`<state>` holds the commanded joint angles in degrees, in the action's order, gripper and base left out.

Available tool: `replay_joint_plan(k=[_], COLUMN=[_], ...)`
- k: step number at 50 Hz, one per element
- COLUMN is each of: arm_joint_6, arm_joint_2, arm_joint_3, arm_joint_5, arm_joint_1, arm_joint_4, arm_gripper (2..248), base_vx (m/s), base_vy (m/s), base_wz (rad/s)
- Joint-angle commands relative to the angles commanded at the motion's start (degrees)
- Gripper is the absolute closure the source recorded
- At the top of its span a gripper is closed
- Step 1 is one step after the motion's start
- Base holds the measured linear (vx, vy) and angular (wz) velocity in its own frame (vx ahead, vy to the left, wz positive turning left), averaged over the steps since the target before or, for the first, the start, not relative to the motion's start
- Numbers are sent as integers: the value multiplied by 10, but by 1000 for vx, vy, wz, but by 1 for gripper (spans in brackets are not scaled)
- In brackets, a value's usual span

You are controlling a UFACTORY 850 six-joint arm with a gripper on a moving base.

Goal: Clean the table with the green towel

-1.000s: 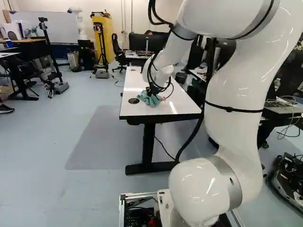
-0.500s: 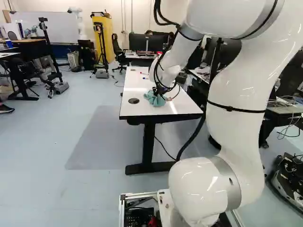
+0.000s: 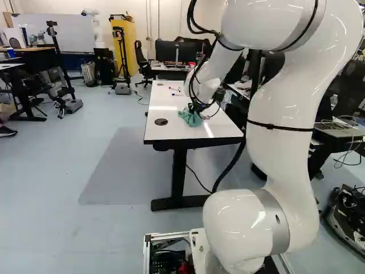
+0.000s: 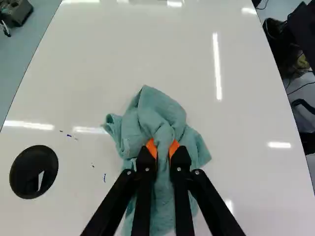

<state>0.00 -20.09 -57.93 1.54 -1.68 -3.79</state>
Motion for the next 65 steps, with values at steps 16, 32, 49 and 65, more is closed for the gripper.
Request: replay_joint_plan(k=[16, 32, 49, 65], arm_joint_6=[0, 0, 0, 0], arm_joint_2=[-35, -58, -71, -71], arm_joint_3=[-45, -73, -91, -91], arm_joint_5=[0, 0, 0, 0], arm_joint_1=[11, 34, 61, 86], arm_joint_4=[0, 0, 0, 0], arm_gripper=[204, 204, 204, 204], base_vx=[0, 0, 0, 0], base_vy=[0, 0, 0, 0], base_wz=[0, 0, 0, 0])
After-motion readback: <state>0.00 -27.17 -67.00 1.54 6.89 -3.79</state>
